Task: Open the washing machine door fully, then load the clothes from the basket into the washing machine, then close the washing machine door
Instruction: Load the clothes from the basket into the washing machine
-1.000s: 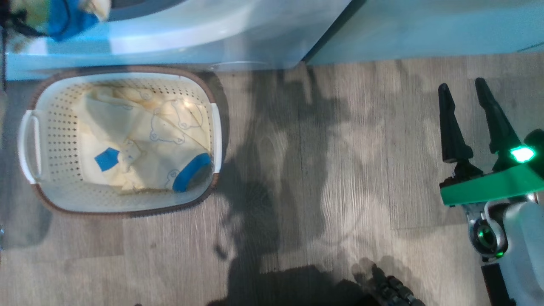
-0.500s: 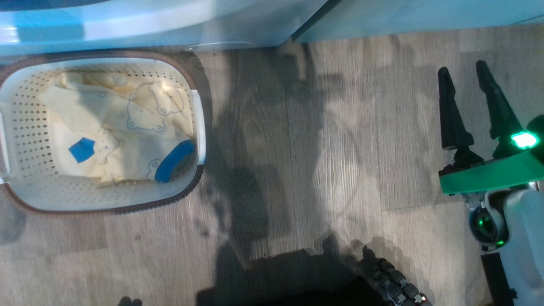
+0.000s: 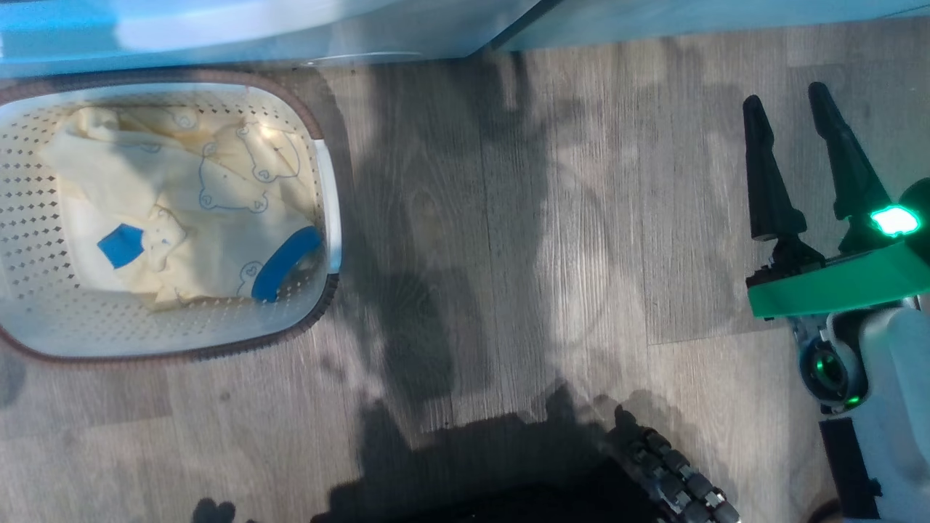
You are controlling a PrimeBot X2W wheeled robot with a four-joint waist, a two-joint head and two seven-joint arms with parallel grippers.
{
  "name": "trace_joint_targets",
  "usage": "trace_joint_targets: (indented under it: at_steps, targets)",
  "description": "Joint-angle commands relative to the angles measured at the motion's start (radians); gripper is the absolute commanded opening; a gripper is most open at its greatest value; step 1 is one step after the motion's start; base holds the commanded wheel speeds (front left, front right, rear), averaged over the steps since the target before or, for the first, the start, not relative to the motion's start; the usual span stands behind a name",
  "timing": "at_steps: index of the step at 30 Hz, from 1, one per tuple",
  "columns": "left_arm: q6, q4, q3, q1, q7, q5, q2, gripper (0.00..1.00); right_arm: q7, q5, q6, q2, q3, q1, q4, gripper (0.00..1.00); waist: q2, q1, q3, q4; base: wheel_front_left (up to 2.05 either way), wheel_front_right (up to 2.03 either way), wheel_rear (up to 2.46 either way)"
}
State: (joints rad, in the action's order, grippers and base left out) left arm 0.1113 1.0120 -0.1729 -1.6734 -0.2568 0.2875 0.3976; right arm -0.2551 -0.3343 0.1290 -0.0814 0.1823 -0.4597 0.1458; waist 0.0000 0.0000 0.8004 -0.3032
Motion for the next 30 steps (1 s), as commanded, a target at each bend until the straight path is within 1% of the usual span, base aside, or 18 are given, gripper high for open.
trace_joint_targets:
  at_steps: [1, 3, 4, 5, 6, 12, 17, 22, 30]
  targets:
    - [-0.003, -0.008, 0.004, 0.003, -0.005, 0.002, 0.036, 0.00, -0.007, -0.004, 0.002, 0.001, 0.012, 0.014, -0.025, 1.00, 0.0000, 0.0000, -0.004, 0.003, 0.00, 0.00, 0.00]
    - [-0.001, 0.036, -0.002, 0.017, -0.003, 0.002, 0.031, 0.01, -0.007, -0.004, 0.002, 0.000, 0.012, 0.015, -0.024, 1.00, 0.0000, 0.0000, -0.008, 0.006, 0.00, 0.00, 0.00]
    - [0.000, 0.062, -0.003, 0.019, 0.000, 0.005, 0.028, 0.31, -0.007, -0.004, 0.002, -0.001, 0.012, 0.017, -0.023, 1.00, 0.0000, 0.0000, -0.010, 0.008, 0.00, 0.00, 0.00]
    - [0.000, 0.083, -0.007, 0.020, 0.000, 0.004, 0.025, 0.67, -0.007, -0.004, 0.002, -0.001, 0.011, 0.017, -0.023, 1.00, 0.0000, 0.0000, -0.011, 0.010, 0.00, 0.00, 0.00]
    - [0.001, 0.104, -0.014, 0.022, 0.005, 0.002, 0.023, 1.00, -0.007, -0.004, 0.002, -0.002, 0.010, 0.018, -0.022, 1.00, 0.0000, 0.0000, -0.013, 0.012, 0.00, 0.00, 0.00]
    - [0.010, 0.208, -0.030, 0.051, 0.055, 0.022, -0.004, 1.00, -0.007, 0.000, 0.002, -0.005, 0.007, 0.027, -0.016, 1.00, 0.0000, 0.0000, -0.048, 0.028, 0.00, 0.00, 0.00]
    - [0.017, 0.239, -0.038, 0.112, 0.083, 0.055, -0.019, 1.00, -0.007, 0.002, 0.002, -0.009, 0.007, 0.051, -0.008, 1.00, 0.0000, 0.0000, -0.107, 0.037, 0.00, 0.00, 0.00]
    - [0.019, 0.230, -0.059, 0.208, 0.055, 0.099, -0.041, 1.00, -0.007, 0.003, 0.002, -0.012, -0.004, 0.093, 0.003, 1.00, 0.0000, 0.0000, -0.186, 0.052, 0.00, 0.00, 0.00]
    - [0.019, 0.166, -0.109, 0.426, 0.011, 0.183, -0.044, 1.00, -0.007, 0.004, 0.002, -0.019, -0.033, 0.175, 0.015, 1.00, 0.0000, 0.0000, -0.331, 0.073, 0.00, 0.00, 0.00]
